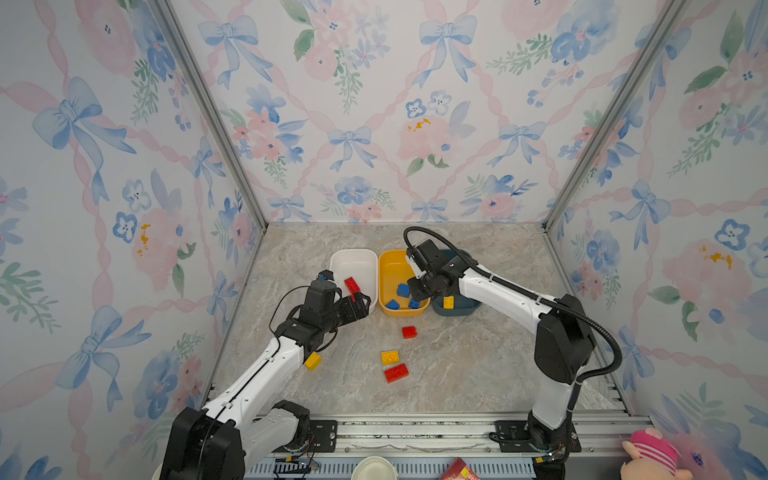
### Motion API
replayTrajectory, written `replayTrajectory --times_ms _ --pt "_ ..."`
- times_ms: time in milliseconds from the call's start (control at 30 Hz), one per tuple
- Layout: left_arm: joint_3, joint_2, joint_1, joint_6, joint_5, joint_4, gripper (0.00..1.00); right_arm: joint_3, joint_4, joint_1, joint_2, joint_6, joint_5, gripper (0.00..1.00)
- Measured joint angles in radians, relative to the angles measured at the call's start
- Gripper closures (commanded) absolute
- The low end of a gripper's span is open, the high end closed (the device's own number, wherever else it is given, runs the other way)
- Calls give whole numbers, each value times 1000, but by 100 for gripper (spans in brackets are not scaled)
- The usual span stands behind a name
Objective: Sort the legos into containers by color
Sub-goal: 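Open the right gripper to drop the blue brick into the yellow bin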
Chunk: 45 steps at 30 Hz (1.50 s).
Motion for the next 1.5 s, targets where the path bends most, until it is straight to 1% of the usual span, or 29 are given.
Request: replayTrajectory --times_ms 67,200,233,300,433,733,833,1000,1167,1333,1500 --pt "-11 -8 0 -4 2 0 6 27 3 -12 37 -2 0 73" --pt "-19 -12 0 -10 5 0 6 78 5 -25 95 -4 3 50" --pt "-20 -12 0 -11 5 0 6 85 5 -26 101 -7 4 46" --pt "-22 -12 0 -11 4 0 6 89 4 -26 104 -10 4 41" --pt "-23 -12 0 -11 4 1 6 91 4 -26 104 -10 3 38" --pt "-23 -12 -1 -11 4 0 5 73 3 -13 82 2 -2 35" --pt "-23 -12 -1 -11 4 0 5 34 3 2 40 26 -6 30" --pt "-23 -11 -1 -11 4 2 5 -69 5 29 -55 105 -24 21" --pt "-23 -11 -1 -11 4 11 4 -190 6 57 -142 198 -34 15" --pt "-28 -12 -1 -11 5 19 4 -282 8 111 -184 287 -47 11" --pt "-39 -12 -1 -11 5 20 3 -302 4 146 -182 331 -52 11"
